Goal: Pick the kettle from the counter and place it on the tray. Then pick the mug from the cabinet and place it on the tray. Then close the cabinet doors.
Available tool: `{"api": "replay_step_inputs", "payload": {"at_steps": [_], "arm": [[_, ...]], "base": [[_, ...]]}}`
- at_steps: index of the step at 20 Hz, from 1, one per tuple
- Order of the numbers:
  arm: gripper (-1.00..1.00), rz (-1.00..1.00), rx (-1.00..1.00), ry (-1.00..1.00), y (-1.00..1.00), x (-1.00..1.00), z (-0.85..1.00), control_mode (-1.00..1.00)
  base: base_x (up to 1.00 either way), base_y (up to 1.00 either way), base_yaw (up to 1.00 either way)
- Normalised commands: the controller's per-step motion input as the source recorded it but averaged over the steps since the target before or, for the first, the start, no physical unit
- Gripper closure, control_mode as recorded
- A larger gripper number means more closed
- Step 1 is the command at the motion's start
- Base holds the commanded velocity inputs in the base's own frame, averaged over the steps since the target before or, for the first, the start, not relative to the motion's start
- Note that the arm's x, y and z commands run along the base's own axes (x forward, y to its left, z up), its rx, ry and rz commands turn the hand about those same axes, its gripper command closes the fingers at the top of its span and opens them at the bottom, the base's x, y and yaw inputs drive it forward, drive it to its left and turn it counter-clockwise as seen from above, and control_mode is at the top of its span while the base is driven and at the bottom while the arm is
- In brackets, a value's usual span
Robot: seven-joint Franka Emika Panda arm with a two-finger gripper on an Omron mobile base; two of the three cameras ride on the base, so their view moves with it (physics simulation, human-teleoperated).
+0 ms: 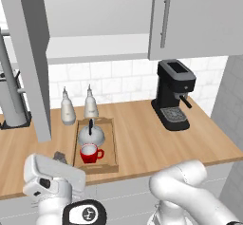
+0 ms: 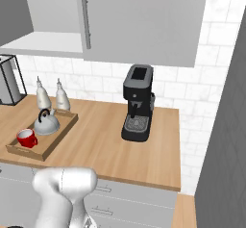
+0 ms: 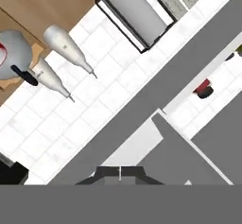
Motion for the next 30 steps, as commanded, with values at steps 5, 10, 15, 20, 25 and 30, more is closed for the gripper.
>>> {"api": "replay_step_inputs", "payload": {"at_steps": [5, 10, 15, 20, 25, 30], "arm": [[1.00, -0.34, 0.00, -0.25, 0.82, 0.01, 0.31, -1.00], [1.00, -0.27, 0.00, -0.12, 0.51, 0.16, 0.49, -1.00], [1.00, -0.14, 0.00, -0.08, 0.24, 0.49, 0.52, -1.00], [1.00, -0.08, 0.00, -0.04, 0.00, 0.55, 0.15, -1.00], [1.00, -0.09, -0.02, -0.06, 0.00, 0.47, 0.04, -1.00], [1.00, -0.04, -0.01, -0.05, -0.01, 0.46, 0.35, -1.00]], "base": [[0.00, 0.00, 0.00], [0.00, 0.00, 0.00], [0.00, 0.00, 0.00], [0.00, 0.00, 0.00], [0.00, 0.00, 0.00], [0.00, 0.00, 0.00]]}}
